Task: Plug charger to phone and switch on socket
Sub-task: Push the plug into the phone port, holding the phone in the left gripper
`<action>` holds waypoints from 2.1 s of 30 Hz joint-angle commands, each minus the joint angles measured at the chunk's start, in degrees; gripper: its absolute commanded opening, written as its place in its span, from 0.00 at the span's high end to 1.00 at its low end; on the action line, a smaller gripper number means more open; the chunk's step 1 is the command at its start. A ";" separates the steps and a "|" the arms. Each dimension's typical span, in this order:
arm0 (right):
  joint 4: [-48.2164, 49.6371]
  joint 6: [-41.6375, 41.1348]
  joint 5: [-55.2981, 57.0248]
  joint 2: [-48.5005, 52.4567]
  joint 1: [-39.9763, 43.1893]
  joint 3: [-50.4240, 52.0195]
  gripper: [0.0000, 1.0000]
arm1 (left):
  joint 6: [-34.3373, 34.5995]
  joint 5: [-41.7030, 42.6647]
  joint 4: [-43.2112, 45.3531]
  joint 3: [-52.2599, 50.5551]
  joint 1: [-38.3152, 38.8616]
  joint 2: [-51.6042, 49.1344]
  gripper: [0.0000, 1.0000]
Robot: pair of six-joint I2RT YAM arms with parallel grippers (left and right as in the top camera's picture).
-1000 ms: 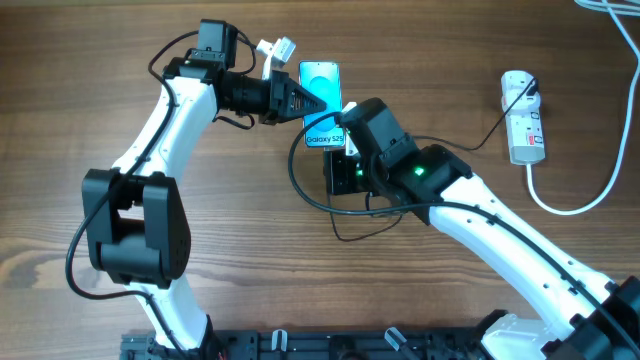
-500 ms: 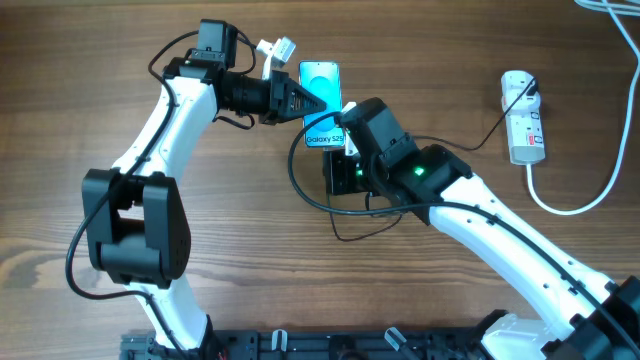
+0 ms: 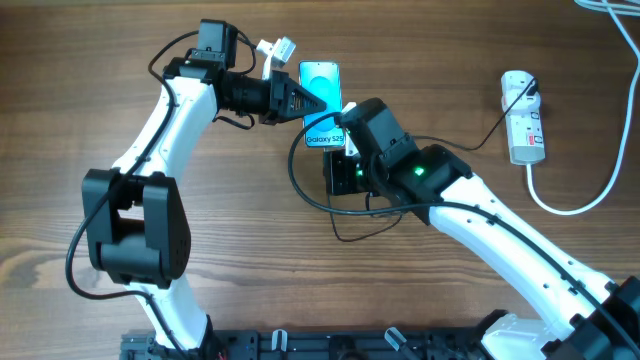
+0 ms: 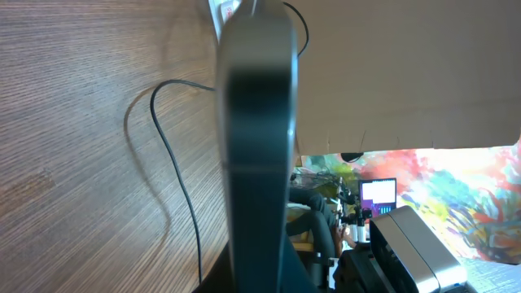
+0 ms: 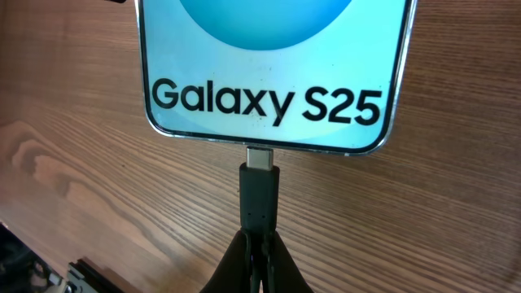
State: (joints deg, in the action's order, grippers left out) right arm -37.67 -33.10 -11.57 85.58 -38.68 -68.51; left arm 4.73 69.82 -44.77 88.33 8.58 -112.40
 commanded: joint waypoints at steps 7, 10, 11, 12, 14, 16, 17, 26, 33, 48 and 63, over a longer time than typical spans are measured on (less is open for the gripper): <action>-0.09 0.09 -1.25 0.35 0.02 -1.33 0.95 | -1.29 2.82 -0.28 0.94 0.33 2.25 0.96; -0.09 0.09 -1.46 0.37 0.02 -1.33 0.95 | -1.31 2.82 -0.28 0.94 0.33 2.25 0.96; -0.09 0.09 -1.46 0.35 0.02 -1.33 0.96 | -1.29 2.82 -0.28 0.94 0.33 2.25 0.96; -0.09 0.11 -1.42 0.35 0.02 -1.33 0.96 | -1.29 2.82 -0.28 0.92 0.33 2.25 0.96; -0.07 0.09 -1.44 0.37 0.02 -1.33 0.96 | -1.29 2.84 -0.28 0.92 0.33 2.25 0.96; -0.11 0.07 -1.46 0.37 0.02 -1.36 0.96 | -1.31 3.08 -0.33 0.94 0.33 2.25 0.96; -0.11 0.09 -1.46 0.37 0.02 -1.33 0.96 | -1.31 3.61 -0.33 0.94 0.33 2.25 0.96; -0.07 -0.02 -1.18 0.37 0.02 -1.36 0.96 | -1.33 4.09 -0.31 0.94 0.33 2.25 0.96; -0.11 -0.04 -1.01 0.37 0.02 -1.33 0.96 | -1.55 -0.13 -0.50 0.92 0.33 2.25 0.96; -0.17 -0.04 -1.25 0.37 0.02 -1.33 0.96 | -1.29 2.43 -0.68 0.94 0.31 2.25 0.96; -0.15 -0.07 -1.22 0.37 0.02 -1.33 0.96 | 0.59 2.78 -0.24 0.94 0.33 2.25 0.96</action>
State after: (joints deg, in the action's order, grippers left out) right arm -38.04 -33.10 -12.01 85.58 -38.68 -68.51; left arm 5.21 69.78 -45.21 88.33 8.58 -112.40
